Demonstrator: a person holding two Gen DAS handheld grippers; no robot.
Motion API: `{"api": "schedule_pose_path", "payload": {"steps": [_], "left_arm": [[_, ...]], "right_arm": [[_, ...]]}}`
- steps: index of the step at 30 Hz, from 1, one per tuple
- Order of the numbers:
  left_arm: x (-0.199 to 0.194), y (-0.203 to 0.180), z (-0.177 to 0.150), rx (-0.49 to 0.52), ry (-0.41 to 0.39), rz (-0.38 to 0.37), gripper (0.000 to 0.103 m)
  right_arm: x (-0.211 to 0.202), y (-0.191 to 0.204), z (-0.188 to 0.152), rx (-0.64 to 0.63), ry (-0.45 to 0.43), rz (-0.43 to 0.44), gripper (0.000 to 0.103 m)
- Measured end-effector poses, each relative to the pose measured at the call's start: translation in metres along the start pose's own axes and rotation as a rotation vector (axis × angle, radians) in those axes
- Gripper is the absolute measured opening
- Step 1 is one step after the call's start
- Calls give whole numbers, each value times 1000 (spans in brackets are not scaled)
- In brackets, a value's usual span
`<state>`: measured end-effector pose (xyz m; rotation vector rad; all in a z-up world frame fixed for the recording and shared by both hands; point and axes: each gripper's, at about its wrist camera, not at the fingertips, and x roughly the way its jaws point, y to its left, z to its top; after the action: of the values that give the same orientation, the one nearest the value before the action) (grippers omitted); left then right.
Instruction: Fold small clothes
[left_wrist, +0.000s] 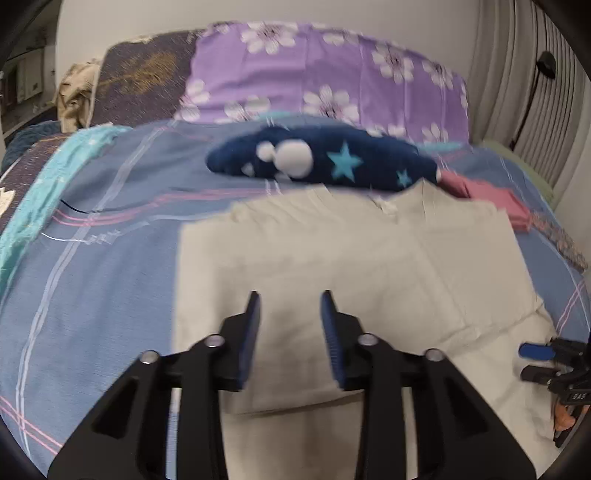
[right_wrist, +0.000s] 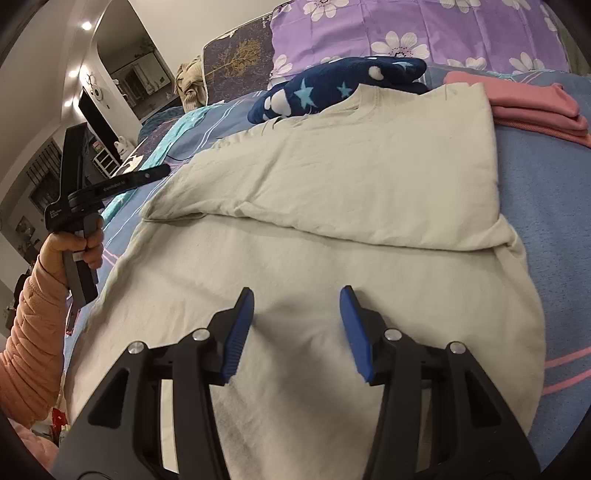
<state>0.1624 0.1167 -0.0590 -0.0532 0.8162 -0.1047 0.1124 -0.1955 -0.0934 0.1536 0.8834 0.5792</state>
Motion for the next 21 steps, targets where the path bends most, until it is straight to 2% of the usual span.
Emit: {"api": "schedule_pose_path", "payload": {"steps": [1,2,3,6,7,10,12,14,16,19,20,21], "left_arm": [[17,-6,-6,11,65,-3,45],[31,-12,-15,29,88,21,50],[31,-20,-19,69,51,60,51],[27,-25,-21,84,47,89,52],[27,-25,-22,85,44,89,52],[26,-23,-23,80,45,84,52],[26,-23,-23,80,45,85,52],[27,-23,-23,82,43,88,52],[27,-23,-20,83,43,89,52],[27,-22,-20,77,43,82,52],[27,-22,-20,74,43,79,52],[27,-21,-20,72,42,76,52]], "right_arm": [[-8,-3,2,17,-19,-13,51],[-15,-6,5,25,-37,-13,52],[-24,-12,10,34,-56,-14,53],[-52,-45,41,112,-120,-101,53],[-59,-60,53,159,-138,-129,53],[-63,-112,92,335,-153,-132,55],[-56,-138,113,436,-145,-144,53],[-44,-155,133,513,-126,-114,51],[-23,-164,151,553,-71,-80,51],[11,-170,164,615,23,-107,51],[20,-170,166,637,42,-106,44],[27,-171,168,652,52,-99,31]]}}
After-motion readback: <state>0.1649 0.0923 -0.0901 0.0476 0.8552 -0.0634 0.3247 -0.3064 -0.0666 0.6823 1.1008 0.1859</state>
